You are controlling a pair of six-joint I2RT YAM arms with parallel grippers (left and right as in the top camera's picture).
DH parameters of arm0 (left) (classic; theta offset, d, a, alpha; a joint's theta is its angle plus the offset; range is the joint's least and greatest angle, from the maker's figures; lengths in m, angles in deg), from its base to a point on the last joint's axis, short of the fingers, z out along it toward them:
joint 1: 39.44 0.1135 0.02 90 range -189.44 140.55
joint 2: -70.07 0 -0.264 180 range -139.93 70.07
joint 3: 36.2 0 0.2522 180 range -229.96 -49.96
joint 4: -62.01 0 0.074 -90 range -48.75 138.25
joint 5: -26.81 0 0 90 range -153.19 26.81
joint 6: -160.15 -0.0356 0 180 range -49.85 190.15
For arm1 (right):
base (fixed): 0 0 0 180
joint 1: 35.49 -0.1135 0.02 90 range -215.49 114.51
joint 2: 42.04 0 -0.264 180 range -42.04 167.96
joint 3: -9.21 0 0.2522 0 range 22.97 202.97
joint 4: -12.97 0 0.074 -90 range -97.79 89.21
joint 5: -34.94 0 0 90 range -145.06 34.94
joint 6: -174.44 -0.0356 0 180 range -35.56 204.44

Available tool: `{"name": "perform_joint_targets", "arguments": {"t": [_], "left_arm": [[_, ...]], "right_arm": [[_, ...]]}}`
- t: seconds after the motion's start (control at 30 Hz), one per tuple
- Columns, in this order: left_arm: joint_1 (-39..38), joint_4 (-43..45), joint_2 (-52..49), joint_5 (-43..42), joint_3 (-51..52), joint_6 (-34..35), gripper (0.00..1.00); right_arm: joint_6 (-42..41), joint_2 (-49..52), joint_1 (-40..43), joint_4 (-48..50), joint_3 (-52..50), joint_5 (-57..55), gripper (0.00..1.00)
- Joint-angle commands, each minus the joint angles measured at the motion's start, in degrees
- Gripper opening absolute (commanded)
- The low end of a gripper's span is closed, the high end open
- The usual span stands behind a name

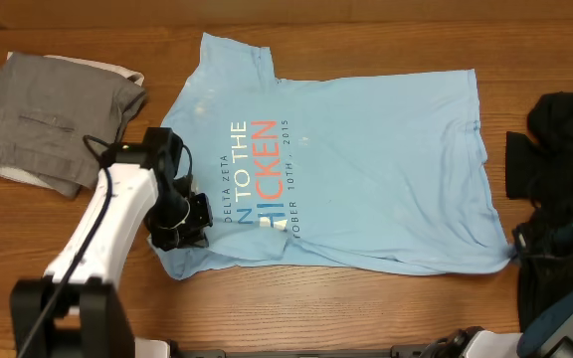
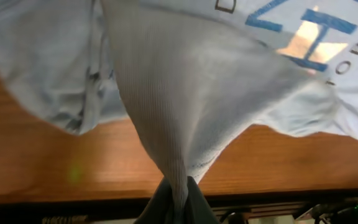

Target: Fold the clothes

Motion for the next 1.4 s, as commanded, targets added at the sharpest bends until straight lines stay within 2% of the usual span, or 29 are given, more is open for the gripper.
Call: {"name": "perform_joint_targets", "arguments": {"t": [0.0,0.23,0.4,0.5,0.63,1.0,1.37], "left_arm": [[-0.07,-1.81,7.52,1.95,-1.81,0.72,0.04],[-0.04,-2.71,13.51,1.95,-3.30,2.19,0.04],[-0.04,-4.83,13.55,3.93,-8.50,2.14,0.04],[-0.04,-5.88,13.55,8.70,-12.50,2.19,0.04],[-0.04,-4.17,13.49,11.04,-14.21,2.34,0.04],[-0.04,6.34,8.70,11.85,-14.64,-0.26,0.04],[-0.72,4.74,5.77,11.37,-23.52,-1.14,0.04]], "right_arm": [[0.42,-2.93,-2.40,-3.02,5.42,0.79,0.04],[5.49,-3.23,-7.80,-10.40,15.96,2.27,0.04],[6.08,-3.23,-10.43,-10.88,20.09,3.63,0.04],[6.05,-3.23,-12.48,-9.05,20.15,5.27,0.04],[6.05,-3.23,-14.75,-4.70,20.17,8.22,0.04],[6.49,-3.21,-19.47,6.14,20.15,8.02,0.04],[6.47,-1.60,-19.61,7.43,19.93,5.18,0.04]]}}
